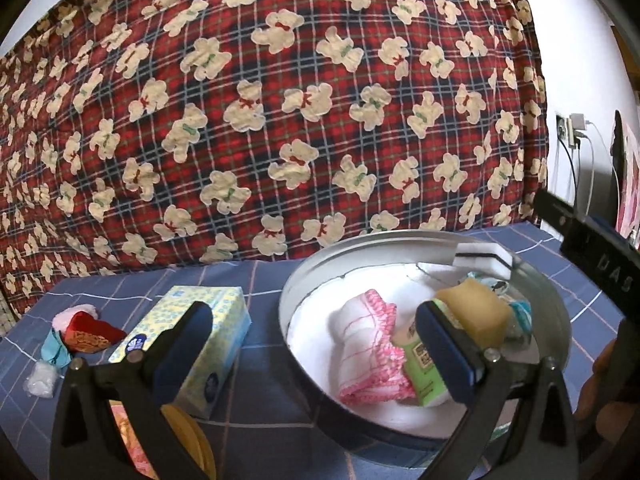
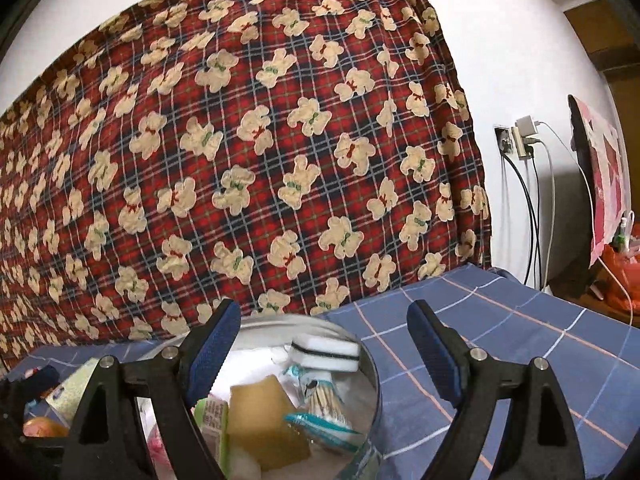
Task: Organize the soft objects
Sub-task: 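Withdraw both tools from the tin toward the remaining loose items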
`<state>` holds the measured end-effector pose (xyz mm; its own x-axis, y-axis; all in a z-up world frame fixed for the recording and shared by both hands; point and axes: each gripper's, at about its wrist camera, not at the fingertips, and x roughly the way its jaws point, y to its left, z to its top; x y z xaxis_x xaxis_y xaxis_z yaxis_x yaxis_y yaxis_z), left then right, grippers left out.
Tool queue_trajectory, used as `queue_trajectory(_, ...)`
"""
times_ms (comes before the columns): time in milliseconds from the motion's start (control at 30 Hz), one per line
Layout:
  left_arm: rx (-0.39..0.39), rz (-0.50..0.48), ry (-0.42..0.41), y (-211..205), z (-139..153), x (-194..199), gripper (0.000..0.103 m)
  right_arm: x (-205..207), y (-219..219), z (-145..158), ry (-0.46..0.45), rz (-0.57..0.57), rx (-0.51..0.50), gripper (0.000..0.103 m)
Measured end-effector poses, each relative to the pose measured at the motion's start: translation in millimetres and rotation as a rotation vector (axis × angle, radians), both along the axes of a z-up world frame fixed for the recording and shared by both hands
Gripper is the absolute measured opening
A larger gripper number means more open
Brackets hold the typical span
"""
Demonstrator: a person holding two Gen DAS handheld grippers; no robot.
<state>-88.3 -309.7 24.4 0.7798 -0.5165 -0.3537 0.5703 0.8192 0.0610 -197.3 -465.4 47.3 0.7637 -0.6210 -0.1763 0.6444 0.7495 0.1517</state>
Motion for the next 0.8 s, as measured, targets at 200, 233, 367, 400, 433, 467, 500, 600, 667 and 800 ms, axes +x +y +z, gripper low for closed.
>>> queue_trajectory(200,0.007,-0.020,-0.032,5.0,-0.8,-9.4,0.103,-3.6,21.4,-1.3,0.037,0.000,-0.057,0.087)
queue_trajectory(233,0.005,-0.021,-0.037,6.4,-0.4,-10.8,0.103,-6.4,23.1,-1.4,0.032,0.000,-0.053,0.087)
queue_trajectory(367,-0.005,-0.032,-0.025,14.2,-0.6,-14.0,0.103,-16.8,25.6,-2.0,0.014,-0.013,-0.025,0.087)
queue_trajectory(400,-0.007,-0.036,-0.020,16.2,-0.6,-14.9,0.103,-18.9,25.8,-2.7,0.013,-0.011,-0.010,0.087)
queue_trajectory(433,-0.010,-0.038,-0.018,18.4,-0.7,-15.7,0.103,-19.5,26.4,-3.1,0.014,-0.008,0.002,0.087)
queue_trajectory(467,-0.012,-0.038,-0.016,20.8,-0.9,-16.9,0.103,-21.7,27.3,-4.3,0.011,0.001,0.026,0.087)
queue_trajectory(500,-0.014,-0.039,-0.014,23.1,-1.0,-17.8,0.103,-24.0,29.3,-5.3,0.007,0.011,0.046,0.087)
queue_trajectory(600,-0.019,-0.050,0.001,29.7,-1.6,-19.7,0.103,-27.8,40.8,-4.4,0.000,0.011,0.024,0.087)
queue_trajectory(667,-0.021,-0.059,0.003,35.1,-1.7,-22.9,0.103,-29.5,48.5,-2.5,-0.007,0.006,-0.008,0.087)
queue_trajectory(800,-0.026,-0.061,-0.013,45.4,-1.2,-28.4,0.103,-32.5,58.2,-0.4,-0.015,0.001,-0.039,0.087)
